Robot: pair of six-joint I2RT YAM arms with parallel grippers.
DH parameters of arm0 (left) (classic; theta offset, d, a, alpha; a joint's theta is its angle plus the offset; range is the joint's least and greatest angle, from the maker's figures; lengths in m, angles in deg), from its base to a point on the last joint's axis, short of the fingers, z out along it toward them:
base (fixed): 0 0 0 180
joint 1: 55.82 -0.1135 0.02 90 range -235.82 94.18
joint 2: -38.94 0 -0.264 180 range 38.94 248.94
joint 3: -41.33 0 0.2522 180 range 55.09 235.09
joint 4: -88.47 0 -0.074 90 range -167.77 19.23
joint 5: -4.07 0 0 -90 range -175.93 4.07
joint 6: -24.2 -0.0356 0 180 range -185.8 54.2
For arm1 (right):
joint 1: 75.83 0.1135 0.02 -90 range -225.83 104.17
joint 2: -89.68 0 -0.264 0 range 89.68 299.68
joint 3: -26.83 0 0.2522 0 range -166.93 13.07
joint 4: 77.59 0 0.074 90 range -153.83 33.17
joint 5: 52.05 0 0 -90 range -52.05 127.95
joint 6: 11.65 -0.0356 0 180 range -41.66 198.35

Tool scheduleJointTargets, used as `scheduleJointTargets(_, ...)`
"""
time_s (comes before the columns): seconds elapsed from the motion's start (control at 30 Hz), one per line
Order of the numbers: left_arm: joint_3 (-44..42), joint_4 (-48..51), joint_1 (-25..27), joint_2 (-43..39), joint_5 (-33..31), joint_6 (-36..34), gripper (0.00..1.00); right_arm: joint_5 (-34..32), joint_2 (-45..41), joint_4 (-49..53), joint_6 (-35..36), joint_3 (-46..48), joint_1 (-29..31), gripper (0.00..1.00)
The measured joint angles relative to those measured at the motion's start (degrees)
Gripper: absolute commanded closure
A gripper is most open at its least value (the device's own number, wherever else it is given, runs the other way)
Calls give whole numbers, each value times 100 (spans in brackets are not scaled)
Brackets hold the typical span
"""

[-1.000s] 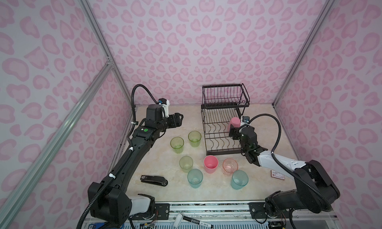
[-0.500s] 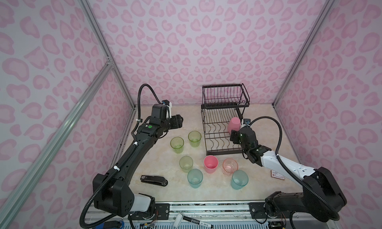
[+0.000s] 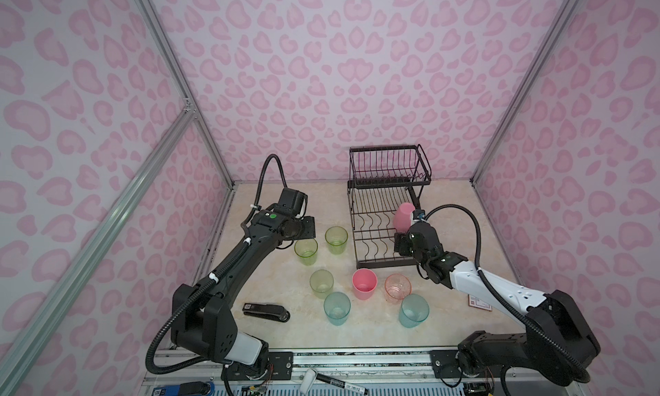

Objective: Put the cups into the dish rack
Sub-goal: 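Withdraw the right gripper from the rack while the left gripper reaches over the green cup, then close the left gripper on the rim of the green cup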

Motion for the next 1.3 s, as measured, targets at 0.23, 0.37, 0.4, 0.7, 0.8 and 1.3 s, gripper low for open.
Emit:
scheduleJointTargets(0.23, 9, 374, 24, 223, -251, -48, 46, 72, -72, 96, 57, 0, 37, 19)
scheduleJointTargets(0.37, -142, 487, 22, 223, -457, -70, 46, 85, -116, 98, 142, -9, 107, 19)
scheduleJointTargets(0.4, -179, 525, 17, 223, -483, -70, 47, 90, -116, 103, 153, -20, 120, 19)
scheduleJointTargets(0.7, -505, 566, -166, 332, -551, -109, 56, 151, -52, 116, 208, -162, 302, 20)
scheduleJointTargets(0.8, -577, 511, -205, 400, -525, -107, 59, 153, -17, 118, 208, -173, 339, 20)
scheduleJointTargets(1.3, -595, 2, -380, 883, -269, -24, 87, 243, 125, 142, 201, -385, 481, 20)
